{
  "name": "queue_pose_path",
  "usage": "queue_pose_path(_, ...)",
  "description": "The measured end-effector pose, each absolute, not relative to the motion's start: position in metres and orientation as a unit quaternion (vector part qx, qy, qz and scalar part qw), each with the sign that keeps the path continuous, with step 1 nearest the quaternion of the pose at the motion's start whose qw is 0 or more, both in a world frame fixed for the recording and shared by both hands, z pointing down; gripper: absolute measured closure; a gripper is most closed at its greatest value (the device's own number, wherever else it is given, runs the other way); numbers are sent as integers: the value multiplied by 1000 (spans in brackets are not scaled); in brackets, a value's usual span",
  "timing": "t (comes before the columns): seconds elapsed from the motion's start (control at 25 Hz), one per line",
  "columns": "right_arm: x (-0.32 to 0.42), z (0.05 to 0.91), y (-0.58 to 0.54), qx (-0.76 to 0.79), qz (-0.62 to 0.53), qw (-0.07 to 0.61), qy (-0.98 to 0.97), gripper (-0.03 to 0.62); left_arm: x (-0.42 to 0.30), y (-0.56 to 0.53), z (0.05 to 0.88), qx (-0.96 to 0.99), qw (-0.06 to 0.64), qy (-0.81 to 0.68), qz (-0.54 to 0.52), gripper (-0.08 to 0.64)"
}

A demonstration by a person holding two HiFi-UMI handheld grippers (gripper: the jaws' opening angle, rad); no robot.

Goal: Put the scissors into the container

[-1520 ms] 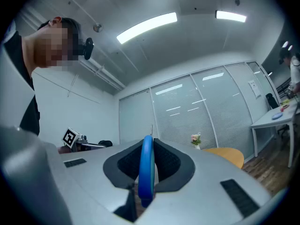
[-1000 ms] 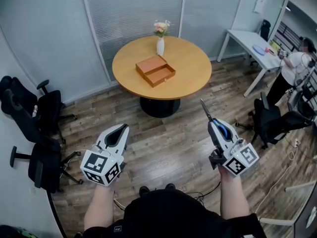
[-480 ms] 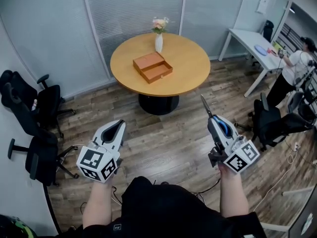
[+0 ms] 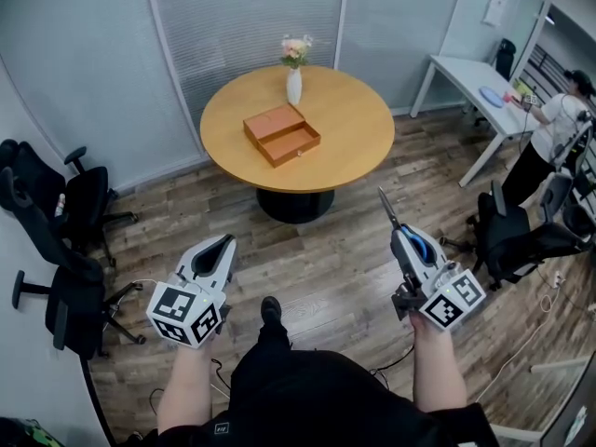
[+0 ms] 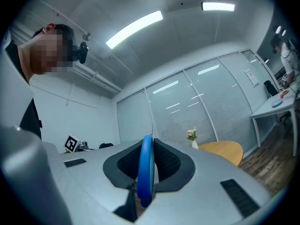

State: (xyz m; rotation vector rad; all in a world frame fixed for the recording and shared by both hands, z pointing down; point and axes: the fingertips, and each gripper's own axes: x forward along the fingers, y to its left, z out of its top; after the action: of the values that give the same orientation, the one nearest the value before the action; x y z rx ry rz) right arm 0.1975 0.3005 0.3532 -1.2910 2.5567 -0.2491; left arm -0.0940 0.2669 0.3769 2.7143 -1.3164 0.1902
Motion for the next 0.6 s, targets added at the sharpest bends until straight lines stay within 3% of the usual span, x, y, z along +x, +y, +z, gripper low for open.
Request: queue_pose_path(0.6, 171, 368, 130, -480, -107, 112, 863, 532, -113, 73, 389, 911, 75, -398, 72, 534)
